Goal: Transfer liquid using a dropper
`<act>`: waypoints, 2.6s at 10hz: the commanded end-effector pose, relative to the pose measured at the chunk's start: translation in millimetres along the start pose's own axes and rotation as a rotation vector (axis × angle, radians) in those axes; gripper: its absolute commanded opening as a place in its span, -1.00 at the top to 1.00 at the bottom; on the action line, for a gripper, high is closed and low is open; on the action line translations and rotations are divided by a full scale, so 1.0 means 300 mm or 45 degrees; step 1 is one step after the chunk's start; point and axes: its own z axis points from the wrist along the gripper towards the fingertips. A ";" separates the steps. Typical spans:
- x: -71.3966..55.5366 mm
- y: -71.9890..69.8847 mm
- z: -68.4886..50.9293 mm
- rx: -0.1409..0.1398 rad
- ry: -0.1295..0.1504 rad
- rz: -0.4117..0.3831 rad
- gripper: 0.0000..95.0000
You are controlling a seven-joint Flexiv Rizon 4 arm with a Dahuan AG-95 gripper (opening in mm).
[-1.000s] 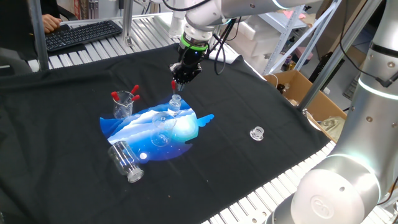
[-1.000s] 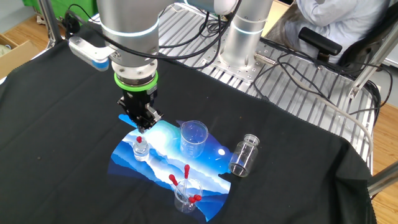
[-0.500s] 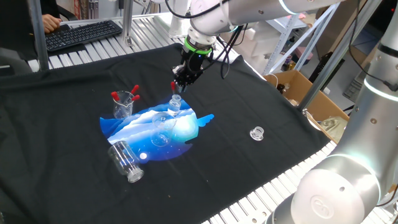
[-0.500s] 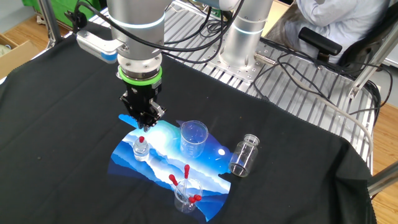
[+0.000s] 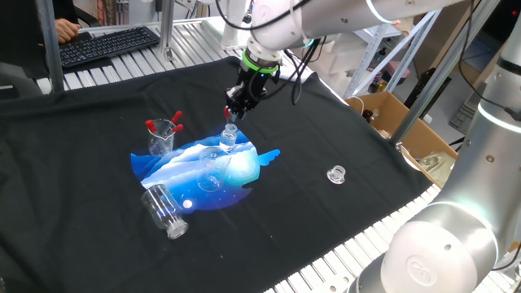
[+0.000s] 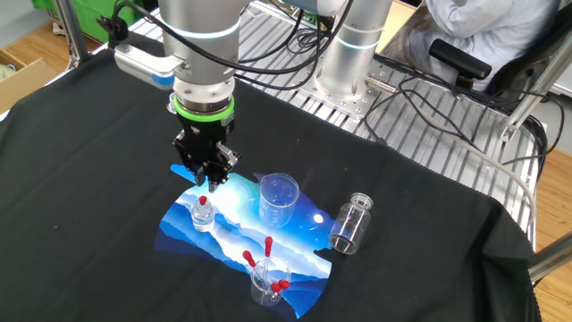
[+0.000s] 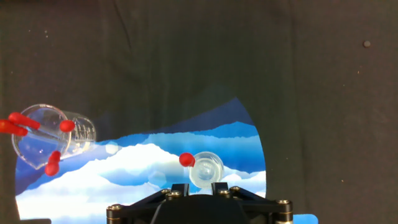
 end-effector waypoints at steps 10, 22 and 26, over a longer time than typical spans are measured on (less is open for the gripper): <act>-0.022 0.019 -0.001 0.011 -0.077 -0.035 0.60; -0.023 0.019 -0.001 0.032 -0.055 -0.083 1.00; -0.023 0.019 -0.001 0.026 -0.023 -0.075 1.00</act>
